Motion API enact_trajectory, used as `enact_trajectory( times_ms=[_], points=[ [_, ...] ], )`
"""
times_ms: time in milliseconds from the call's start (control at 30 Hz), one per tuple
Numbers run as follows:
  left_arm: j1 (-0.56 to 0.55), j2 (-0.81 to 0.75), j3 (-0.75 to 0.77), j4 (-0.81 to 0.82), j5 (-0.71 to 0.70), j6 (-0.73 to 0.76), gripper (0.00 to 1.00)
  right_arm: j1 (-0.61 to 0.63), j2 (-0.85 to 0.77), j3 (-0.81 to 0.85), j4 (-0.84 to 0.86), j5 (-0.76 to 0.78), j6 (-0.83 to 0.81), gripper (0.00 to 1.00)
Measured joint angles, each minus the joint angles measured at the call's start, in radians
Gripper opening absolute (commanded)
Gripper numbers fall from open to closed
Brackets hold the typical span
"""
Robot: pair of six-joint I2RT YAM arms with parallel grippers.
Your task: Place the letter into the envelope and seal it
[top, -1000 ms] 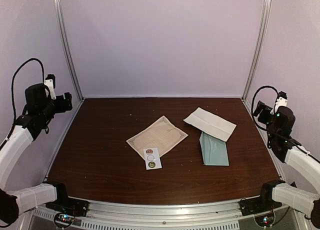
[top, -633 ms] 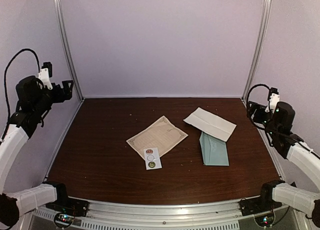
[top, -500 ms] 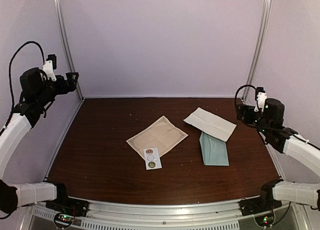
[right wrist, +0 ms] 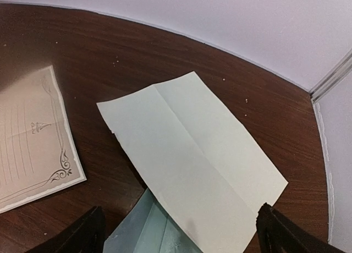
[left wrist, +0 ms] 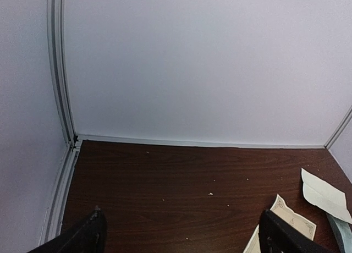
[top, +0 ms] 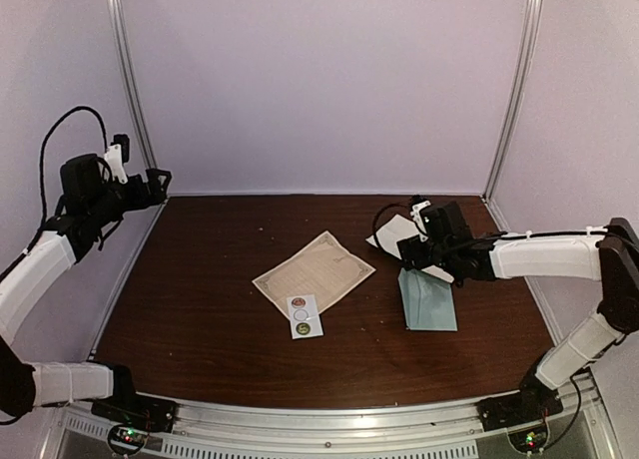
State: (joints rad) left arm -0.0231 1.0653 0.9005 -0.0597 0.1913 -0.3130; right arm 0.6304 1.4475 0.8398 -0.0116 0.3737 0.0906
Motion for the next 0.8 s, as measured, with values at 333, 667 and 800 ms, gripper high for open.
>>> enact_trajectory(
  times_ms=[333, 667, 800],
  points=[
    [0.000, -0.048, 0.000, 0.006, -0.029, 0.009, 0.98, 0.061, 0.369, 0.251, -0.043, 0.044, -0.115, 0.85],
    [0.000, -0.051, 0.000, 0.006, -0.030, 0.008, 0.98, 0.080, 0.537, 0.369, -0.048, 0.105, -0.185, 0.87],
    [0.000, -0.051, 0.000, 0.006, -0.029, 0.008, 0.98, 0.081, 0.592, 0.400, -0.054, 0.148, -0.206, 0.81]
  ],
)
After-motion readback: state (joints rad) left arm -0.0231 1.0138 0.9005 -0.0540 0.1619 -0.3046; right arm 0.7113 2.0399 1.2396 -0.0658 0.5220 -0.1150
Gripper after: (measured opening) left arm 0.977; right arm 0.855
